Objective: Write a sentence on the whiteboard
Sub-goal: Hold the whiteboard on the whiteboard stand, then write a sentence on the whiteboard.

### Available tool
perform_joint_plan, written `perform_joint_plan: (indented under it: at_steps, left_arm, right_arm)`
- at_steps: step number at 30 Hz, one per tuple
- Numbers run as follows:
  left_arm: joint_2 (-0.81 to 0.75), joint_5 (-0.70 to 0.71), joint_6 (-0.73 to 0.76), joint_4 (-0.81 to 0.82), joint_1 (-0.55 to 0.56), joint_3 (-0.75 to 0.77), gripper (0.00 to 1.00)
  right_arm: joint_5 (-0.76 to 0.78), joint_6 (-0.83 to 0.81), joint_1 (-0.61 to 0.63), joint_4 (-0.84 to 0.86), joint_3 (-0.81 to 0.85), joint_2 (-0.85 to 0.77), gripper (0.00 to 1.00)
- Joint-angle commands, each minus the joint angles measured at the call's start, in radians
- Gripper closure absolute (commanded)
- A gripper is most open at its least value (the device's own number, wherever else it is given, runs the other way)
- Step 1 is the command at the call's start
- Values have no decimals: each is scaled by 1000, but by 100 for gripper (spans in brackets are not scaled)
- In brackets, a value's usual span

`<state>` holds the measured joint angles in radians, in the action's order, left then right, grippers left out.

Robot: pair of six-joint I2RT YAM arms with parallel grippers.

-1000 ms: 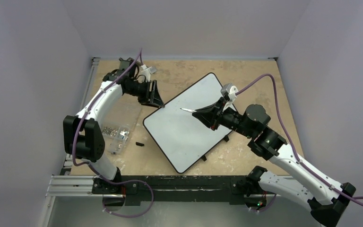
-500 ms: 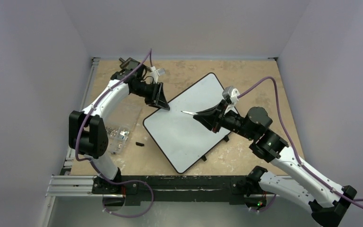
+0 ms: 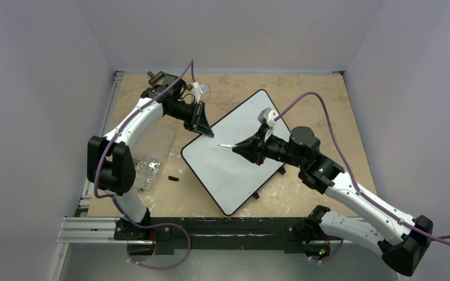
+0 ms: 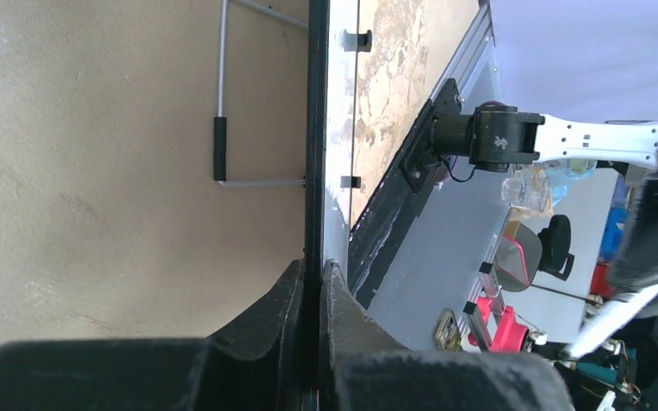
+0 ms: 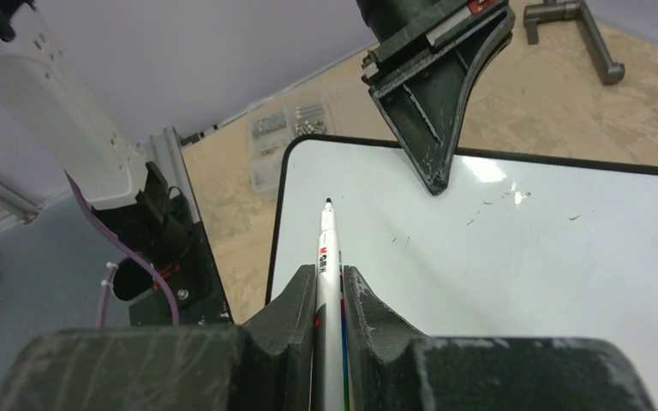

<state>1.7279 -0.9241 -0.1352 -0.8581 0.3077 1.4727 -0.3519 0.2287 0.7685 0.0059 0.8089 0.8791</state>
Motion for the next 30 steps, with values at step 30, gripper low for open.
perform_joint_plan:
  at_steps: [30]
  left_arm:
    - [-109, 313, 19, 13, 34, 20, 100]
  right_arm:
    - [75, -141, 193, 166, 99, 320, 100]
